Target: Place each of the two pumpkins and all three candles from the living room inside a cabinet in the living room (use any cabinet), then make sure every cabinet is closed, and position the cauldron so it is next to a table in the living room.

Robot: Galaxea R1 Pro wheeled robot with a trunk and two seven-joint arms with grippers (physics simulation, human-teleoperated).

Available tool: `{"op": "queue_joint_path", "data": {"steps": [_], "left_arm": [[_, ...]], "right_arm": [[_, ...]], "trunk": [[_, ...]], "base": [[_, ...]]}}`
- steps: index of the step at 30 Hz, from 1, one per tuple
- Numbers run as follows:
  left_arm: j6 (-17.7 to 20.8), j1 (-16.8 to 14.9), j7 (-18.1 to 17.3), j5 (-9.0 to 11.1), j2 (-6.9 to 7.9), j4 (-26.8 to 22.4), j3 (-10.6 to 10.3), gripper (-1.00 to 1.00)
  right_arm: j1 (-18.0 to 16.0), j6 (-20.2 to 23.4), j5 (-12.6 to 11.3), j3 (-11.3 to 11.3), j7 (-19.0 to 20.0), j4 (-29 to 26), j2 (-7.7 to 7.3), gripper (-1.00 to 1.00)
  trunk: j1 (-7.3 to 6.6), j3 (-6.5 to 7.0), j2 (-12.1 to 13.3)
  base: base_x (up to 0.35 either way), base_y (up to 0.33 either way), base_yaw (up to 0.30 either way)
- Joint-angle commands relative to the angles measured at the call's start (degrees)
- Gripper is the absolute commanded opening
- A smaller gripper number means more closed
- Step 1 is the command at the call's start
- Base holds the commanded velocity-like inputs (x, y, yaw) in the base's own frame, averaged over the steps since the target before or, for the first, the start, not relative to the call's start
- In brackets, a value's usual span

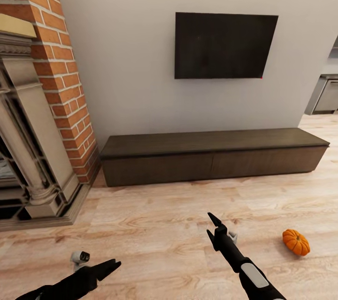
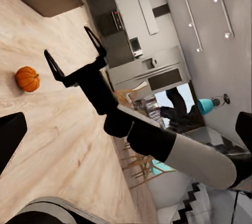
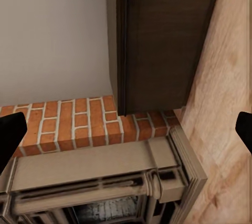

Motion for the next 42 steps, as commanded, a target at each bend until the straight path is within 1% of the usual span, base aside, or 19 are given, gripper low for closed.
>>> {"op": "queue_joint_path", "data": {"steps": [1,2,3,5,7,10,14,19,23,30,42], "left_arm": [[0.9,-1.1,-0.1,1.4,0.15,-0.2,0.0,1.00],[1.5,-2.3,0.0,2.3,0.28,-0.3,0.0,1.00],[1.8,-3.0,0.0,2.7,0.33,-0.4,0.0,1.00],[3.4,-5.9,0.1,3.5,0.44,-0.4,0.1,1.00],[4.8,-8.3,0.3,3.9,0.40,-0.2,0.1,1.00],[5.5,-10.0,0.6,4.1,0.18,0.1,0.0,1.00],[5.7,-10.5,0.7,4.0,0.03,0.6,0.0,1.00],[5.8,-10.6,0.5,4.3,0.09,0.7,0.1,1.00],[5.7,-10.6,0.4,4.2,-0.03,0.2,0.2,1.00],[5.8,-10.6,0.2,4.3,0.13,0.6,0.1,1.00],[5.8,-10.6,-0.1,4.3,0.39,0.2,0.0,1.00]], "right_arm": [[0.0,0.5,-0.5,-0.1,0.1,0.0,-0.03,1.00],[0.0,0.5,-0.5,-0.1,0.1,0.0,-0.05,1.00],[0.0,0.5,-0.5,-0.1,0.1,0.0,-0.06,1.00],[0.0,0.2,-0.5,-0.1,0.1,0.0,-0.02,1.00],[0.0,0.0,-0.4,-0.1,0.0,0.0,0.02,1.00],[0.0,-0.1,-0.1,-0.1,0.0,0.0,0.04,1.00],[0.0,-0.2,0.0,0.0,-0.6,0.0,0.04,1.00],[0.0,-0.4,0.1,0.0,-3.0,0.0,-0.06,1.00],[0.0,-0.4,0.2,0.0,-3.4,0.0,0.11,1.00],[0.0,-0.5,0.3,0.1,-3.6,-0.1,0.24,1.00],[0.0,-2.1,-0.2,0.1,-3.6,-0.1,0.30,1.00]], "trunk": [[0.22,-0.24,-0.4],[0.44,-0.42,-0.8],[0.66,-0.60,-1.2],[1.09,-0.96,-2.0],[1.53,-1.32,-2.8],[2.19,-1.86,-4.0],[3.07,-2.57,-5.7],[4.17,-3.47,-7.7],[5.05,-4.19,-9.3],[5.05,-4.19,-9.3],[5.05,-4.19,-9.3]], "base": [[0.000,0.000,0.000],[0.000,0.000,0.000],[0.000,0.000,0.000],[0.000,0.000,0.000],[0.000,0.000,0.000],[0.000,0.000,0.000],[0.000,0.000,0.000],[0.000,0.000,0.000],[0.000,0.000,0.000],[0.021,0.000,0.000],[0.300,-0.065,0.000]]}}
